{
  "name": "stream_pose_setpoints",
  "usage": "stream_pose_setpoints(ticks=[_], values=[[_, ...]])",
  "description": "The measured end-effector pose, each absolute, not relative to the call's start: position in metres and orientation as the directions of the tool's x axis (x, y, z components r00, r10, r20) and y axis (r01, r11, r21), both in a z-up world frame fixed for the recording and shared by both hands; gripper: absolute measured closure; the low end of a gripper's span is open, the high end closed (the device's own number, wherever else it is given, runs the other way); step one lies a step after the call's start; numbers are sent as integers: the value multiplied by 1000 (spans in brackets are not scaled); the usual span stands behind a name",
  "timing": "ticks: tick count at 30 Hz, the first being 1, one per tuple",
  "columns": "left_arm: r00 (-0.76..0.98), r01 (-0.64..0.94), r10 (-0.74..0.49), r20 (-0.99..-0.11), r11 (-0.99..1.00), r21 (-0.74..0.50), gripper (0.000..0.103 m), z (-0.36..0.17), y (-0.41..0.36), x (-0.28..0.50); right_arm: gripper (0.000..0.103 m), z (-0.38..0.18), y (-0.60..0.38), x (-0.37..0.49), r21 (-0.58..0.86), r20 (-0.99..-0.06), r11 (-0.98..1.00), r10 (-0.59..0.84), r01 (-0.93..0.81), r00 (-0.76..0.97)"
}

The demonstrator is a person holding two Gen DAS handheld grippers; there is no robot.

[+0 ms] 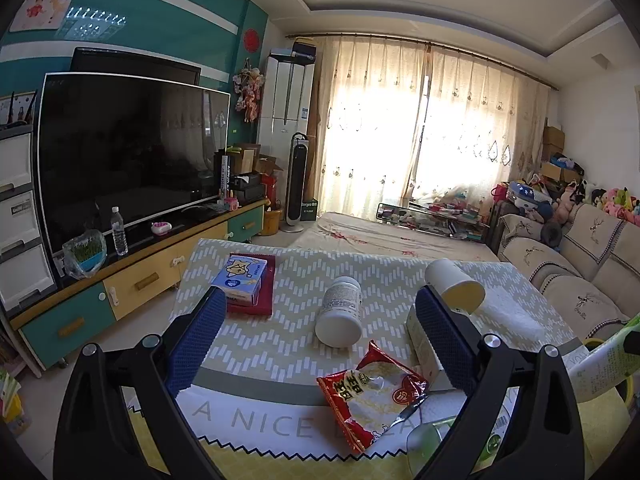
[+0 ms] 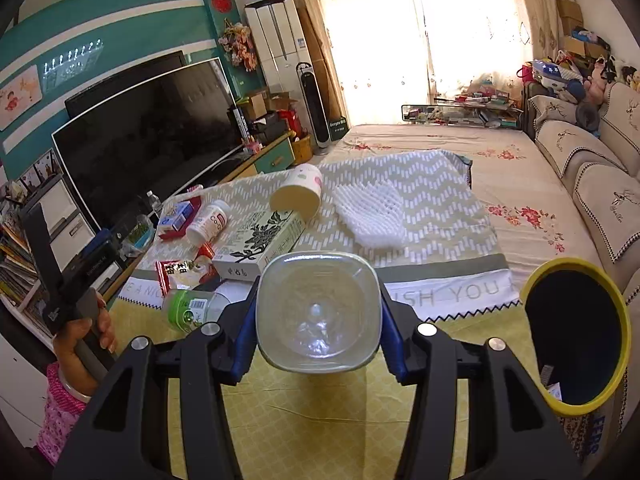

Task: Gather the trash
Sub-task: 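Grasp the green coconut-water bottle with the right gripper, then carry the coconut-water bottle with the right gripper into the bin and release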

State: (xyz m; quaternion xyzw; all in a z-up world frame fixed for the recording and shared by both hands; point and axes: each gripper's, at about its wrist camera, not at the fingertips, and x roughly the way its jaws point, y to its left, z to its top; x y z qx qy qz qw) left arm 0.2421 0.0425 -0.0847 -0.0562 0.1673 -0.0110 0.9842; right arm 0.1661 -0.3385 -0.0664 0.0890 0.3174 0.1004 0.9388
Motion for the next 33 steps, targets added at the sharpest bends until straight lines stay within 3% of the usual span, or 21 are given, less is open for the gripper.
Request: stream_pose_setpoints(ticks=[19,26,33], values=[[942,9,-36,-335,997,-80,9,-87,40,246,54,-33,-395,135,296,-498,950,242,-99,833],[941,12,-35,-336,997,-71,9,-89,38,247,54,-32,-457,127,284,-497,955,67,90,865],[940,12,-28,-340,999,-50,9,-91,34,249,54,-60,-525,129,267,-553,914,-115,307,825]])
